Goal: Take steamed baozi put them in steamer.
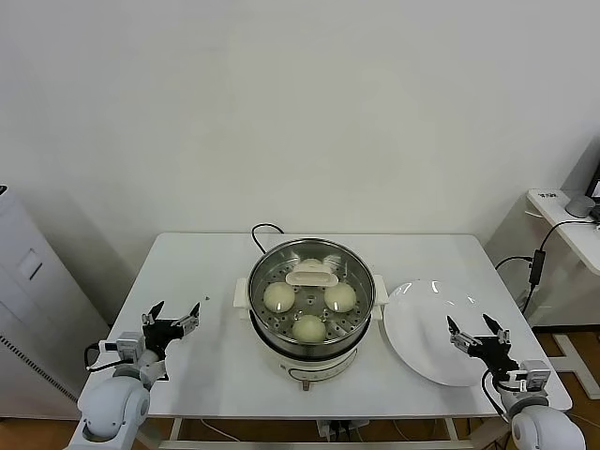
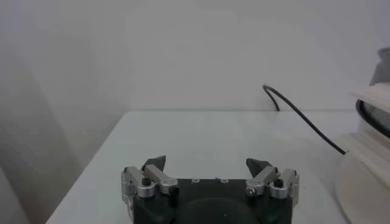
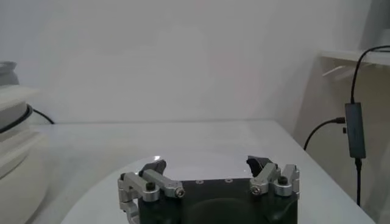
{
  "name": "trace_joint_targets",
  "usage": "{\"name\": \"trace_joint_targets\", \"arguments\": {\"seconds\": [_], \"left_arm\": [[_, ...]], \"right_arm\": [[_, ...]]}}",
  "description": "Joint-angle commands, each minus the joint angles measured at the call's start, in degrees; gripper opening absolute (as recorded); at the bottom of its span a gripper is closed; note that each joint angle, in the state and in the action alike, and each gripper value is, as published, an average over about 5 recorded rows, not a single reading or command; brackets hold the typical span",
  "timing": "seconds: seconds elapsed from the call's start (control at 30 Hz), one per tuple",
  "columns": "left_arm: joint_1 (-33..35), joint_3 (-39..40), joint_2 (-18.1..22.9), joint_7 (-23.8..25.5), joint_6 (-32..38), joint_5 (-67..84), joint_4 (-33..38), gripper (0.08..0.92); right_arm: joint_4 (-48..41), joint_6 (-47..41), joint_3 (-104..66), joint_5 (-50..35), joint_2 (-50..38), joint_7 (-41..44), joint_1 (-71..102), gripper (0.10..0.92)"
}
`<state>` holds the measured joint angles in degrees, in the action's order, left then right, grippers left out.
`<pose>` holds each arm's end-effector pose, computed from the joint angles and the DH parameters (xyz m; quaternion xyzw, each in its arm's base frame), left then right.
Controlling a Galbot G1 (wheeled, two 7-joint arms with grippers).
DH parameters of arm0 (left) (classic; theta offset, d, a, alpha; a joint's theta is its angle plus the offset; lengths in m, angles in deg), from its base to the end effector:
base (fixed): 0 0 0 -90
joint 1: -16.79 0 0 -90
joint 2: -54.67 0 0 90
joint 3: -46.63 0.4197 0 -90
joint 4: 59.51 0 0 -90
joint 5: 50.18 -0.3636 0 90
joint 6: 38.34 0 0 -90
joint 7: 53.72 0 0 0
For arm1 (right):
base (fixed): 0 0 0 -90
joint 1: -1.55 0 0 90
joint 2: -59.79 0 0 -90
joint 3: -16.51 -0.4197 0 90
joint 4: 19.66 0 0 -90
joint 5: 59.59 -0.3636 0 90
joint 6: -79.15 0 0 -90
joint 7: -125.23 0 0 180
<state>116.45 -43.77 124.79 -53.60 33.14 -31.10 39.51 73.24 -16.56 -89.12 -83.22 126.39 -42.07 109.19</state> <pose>0.2969 0.1257 -0.3957 -0.0233 -0.9852 -0.0088 0.1697 0.2334 -0.2492 -0.4199 -0.0042 -0.9921 -0.0005 0.1255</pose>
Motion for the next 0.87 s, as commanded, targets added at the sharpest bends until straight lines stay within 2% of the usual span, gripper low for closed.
{"name": "trace_joint_targets", "arguments": {"seconds": [0.03,0.87], "left_arm": [[0.1,0.0,0.0,0.0,-0.1,0.5,0.0,0.823],[-0.4,0.4,0.2,0.1,-1.1,0.7,0.3,0.823]], "right_arm": [[0.1,-0.1,0.1,0.0,0.1,-0.1,-0.1,0.823],[-0.2,-0.2,0.1,1.4,0.8,-0.2,-0.6,0.823]]}}
